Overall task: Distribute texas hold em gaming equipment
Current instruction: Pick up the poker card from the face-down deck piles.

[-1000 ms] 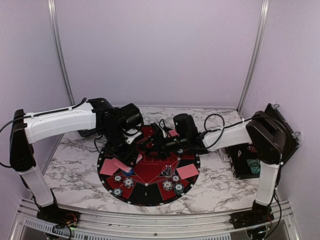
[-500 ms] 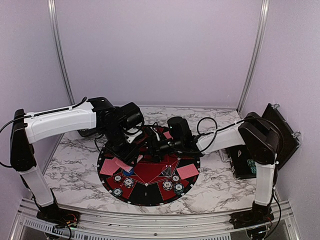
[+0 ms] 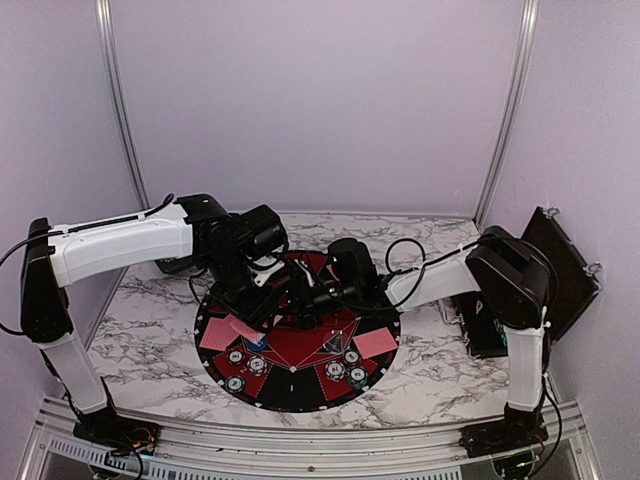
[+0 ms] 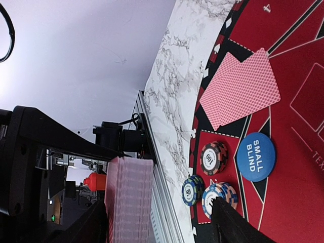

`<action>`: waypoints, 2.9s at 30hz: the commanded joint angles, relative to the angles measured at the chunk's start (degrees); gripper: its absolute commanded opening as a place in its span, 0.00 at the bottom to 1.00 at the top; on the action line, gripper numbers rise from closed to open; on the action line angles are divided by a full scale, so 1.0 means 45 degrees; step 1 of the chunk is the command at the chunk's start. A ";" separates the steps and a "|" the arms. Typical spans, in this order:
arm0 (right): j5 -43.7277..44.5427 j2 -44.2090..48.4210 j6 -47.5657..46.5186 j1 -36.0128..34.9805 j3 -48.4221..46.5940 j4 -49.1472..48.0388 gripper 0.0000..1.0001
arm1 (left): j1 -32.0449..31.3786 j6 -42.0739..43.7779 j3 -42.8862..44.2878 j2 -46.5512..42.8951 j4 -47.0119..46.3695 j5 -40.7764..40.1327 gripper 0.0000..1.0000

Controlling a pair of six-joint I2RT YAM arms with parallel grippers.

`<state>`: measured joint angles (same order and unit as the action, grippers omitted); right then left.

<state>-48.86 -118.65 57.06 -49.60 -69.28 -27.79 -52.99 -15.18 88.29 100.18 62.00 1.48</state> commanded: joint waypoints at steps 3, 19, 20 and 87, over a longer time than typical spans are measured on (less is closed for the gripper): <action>0.0406 -0.0109 -0.0561 0.0015 -0.0404 0.0742 0.67 | -0.0089 0.0028 0.0322 -0.0064 0.0222 -0.0015 0.53; 0.0738 0.0378 -0.0725 0.0593 0.0181 0.0893 0.65 | -0.0077 0.0037 0.0263 -0.0078 0.0227 -0.0054 0.53; 0.0723 0.0372 -0.0711 0.0608 0.0197 0.0860 0.65 | -0.0079 0.0043 0.0263 -0.0083 0.0229 -0.0064 0.53; 0.0922 0.0499 -0.0519 0.0644 0.0495 0.0488 0.55 | -0.0076 0.0069 0.0302 -0.0044 0.0226 -0.0040 0.53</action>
<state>-47.13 -117.43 55.86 -47.94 -67.59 -29.06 -52.99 -15.16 88.29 100.31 61.78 1.06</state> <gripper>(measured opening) 0.555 0.670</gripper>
